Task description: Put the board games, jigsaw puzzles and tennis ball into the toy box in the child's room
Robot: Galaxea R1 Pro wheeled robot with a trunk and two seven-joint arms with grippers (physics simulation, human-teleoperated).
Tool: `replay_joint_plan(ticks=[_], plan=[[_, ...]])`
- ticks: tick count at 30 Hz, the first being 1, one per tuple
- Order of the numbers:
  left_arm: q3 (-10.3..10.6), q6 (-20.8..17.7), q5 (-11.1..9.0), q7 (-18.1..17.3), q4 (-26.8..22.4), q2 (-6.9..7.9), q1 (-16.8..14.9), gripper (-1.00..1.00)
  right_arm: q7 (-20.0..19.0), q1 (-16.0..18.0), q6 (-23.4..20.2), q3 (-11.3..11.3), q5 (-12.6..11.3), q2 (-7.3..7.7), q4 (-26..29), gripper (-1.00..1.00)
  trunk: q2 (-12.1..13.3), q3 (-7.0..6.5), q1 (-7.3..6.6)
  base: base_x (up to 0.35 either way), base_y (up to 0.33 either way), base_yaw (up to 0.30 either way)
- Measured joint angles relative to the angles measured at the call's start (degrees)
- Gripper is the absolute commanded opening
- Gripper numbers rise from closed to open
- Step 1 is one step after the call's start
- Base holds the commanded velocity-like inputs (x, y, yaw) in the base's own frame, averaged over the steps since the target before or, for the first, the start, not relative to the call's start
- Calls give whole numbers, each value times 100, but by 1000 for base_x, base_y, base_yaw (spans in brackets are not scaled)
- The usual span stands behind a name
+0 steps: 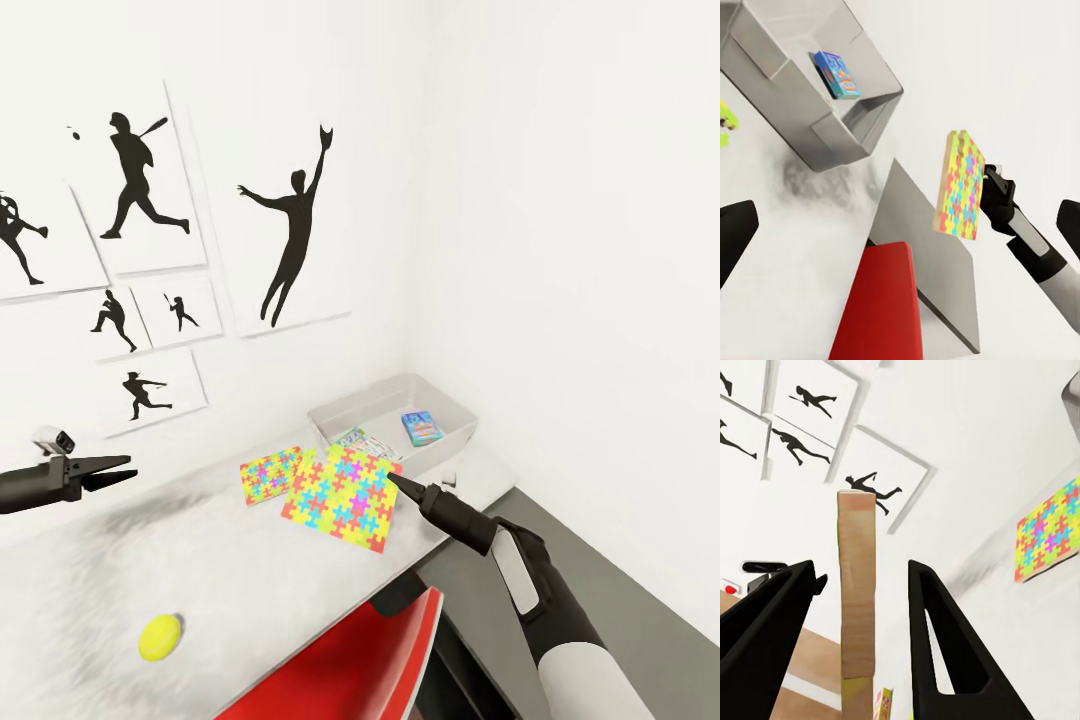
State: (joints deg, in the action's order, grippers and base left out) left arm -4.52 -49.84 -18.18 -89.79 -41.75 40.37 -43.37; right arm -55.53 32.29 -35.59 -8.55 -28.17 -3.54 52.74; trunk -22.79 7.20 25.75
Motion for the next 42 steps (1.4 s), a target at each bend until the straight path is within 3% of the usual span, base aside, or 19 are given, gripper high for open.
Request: replay_joint_plan(ticks=[20,23,28,31,36,39,42], plan=[[5,0,0,0,0,-100,0,100,16,0,-40,-34,-26,7,-7,-100,0,0,0,0,0,0],[8,0,0,0,0,-134,0,100,116,0,-80,-38,-33,4,-12,-100,0,0,0,0,0,0],[9,0,6,0,0,-234,0,100,626,57,-322,-50,-56,-3,-22,-100,0,0,0,0,0,0],[7,0,9,0,1,-269,0,100,1233,420,-766,-52,-120,-2,-24,-100,0,-1,0,0,0,0],[1,0,11,0,0,-284,0,100,1923,1181,-1139,-53,-141,7,-171,-100,0,-1,0,0,0,0],[0,5,13,0,1,-291,0,100,2293,1961,-1225,-47,-144,18,-788,-100,1,-1,0,0,0,0],[0,8,17,0,0,-294,0,100,2516,2594,-1205,-42,-131,143,-1551,-100,1,-1,0,0,0,0]])
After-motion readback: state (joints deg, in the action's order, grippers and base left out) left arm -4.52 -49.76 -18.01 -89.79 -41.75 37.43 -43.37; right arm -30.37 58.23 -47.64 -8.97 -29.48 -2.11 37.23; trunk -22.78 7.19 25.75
